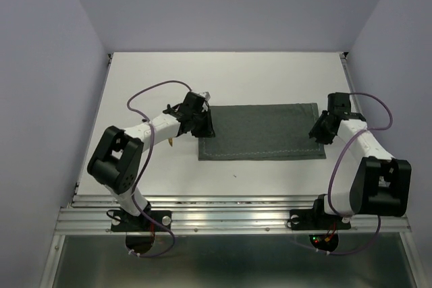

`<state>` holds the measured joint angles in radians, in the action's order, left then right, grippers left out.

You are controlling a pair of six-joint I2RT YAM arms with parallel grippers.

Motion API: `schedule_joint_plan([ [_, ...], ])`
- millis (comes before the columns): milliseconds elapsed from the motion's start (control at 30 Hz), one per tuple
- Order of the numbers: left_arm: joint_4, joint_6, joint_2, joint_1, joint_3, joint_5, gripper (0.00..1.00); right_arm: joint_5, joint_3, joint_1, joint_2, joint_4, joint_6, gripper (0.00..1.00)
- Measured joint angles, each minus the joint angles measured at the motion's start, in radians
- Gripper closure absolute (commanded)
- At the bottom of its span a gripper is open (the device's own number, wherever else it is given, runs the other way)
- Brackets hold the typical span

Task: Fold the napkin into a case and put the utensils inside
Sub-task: Smooth out the rectangle-folded napkin at the center of the board.

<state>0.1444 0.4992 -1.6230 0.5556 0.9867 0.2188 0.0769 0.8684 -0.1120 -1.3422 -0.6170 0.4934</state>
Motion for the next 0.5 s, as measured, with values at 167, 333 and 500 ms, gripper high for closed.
schedule_joint_plan([
  [167,-0.009,-0.002,-0.117,0.000,0.030,-0.021,0.73,-0.018,0.005,0.000,-0.093,0.023,-0.003,0.65],
  [333,-0.006,0.000,-0.144,0.000,0.035,-0.060,0.72,-0.035,0.013,0.000,-0.199,0.046,-0.003,0.62],
  [500,-0.013,0.005,-0.137,-0.004,0.024,-0.101,0.70,-0.051,0.021,0.011,-0.233,0.063,-0.003,0.55],
])
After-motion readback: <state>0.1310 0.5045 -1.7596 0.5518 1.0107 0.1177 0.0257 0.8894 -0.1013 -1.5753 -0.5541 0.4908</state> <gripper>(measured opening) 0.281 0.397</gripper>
